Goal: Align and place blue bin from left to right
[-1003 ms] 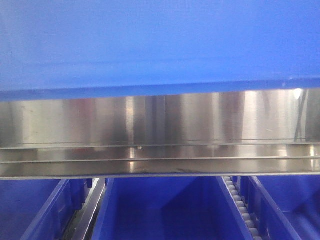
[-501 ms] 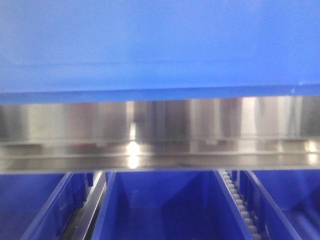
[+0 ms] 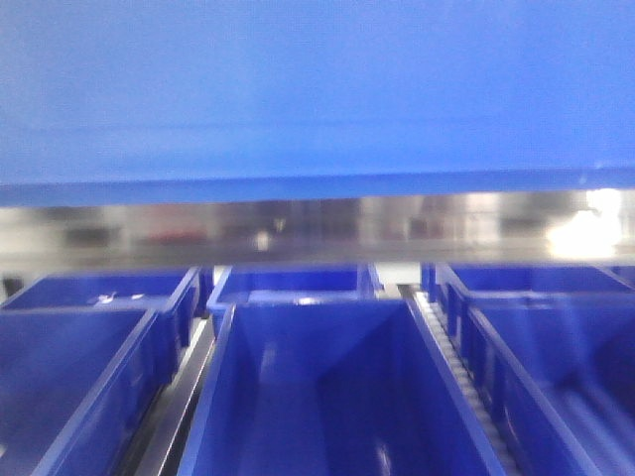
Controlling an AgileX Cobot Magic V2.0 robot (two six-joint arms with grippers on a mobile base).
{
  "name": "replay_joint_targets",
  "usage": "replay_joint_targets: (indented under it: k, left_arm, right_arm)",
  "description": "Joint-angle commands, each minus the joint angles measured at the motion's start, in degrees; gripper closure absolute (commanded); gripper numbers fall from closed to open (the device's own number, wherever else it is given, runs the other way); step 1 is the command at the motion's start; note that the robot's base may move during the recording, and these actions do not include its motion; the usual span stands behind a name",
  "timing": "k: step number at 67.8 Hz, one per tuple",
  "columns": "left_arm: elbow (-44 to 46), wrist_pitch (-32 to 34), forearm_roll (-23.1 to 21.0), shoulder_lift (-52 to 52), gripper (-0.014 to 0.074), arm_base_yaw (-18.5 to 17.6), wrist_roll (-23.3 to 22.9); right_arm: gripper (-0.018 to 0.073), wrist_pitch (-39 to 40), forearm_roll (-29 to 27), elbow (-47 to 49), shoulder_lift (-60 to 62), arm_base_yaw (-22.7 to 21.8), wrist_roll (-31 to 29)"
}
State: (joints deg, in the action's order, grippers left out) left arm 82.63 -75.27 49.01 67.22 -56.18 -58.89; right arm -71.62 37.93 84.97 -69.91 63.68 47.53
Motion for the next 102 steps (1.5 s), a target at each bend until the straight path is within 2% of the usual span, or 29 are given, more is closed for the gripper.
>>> replay_joint_targets:
  k: [1, 102]
  left_arm:
    - [0.4, 5.3, 0.4, -0.1, 0.0707, -1.3, -0.1]
    - [0.4, 5.3, 0.4, -0.1, 0.0707, -1.3, -0.1]
  right_arm:
    - [0.0725, 14.2, 0.7, 0.5, 0.4, 1.0, -0.4]
    - [0.0725, 13.5, 0.7, 0.5, 0.4, 1.0, -0.4]
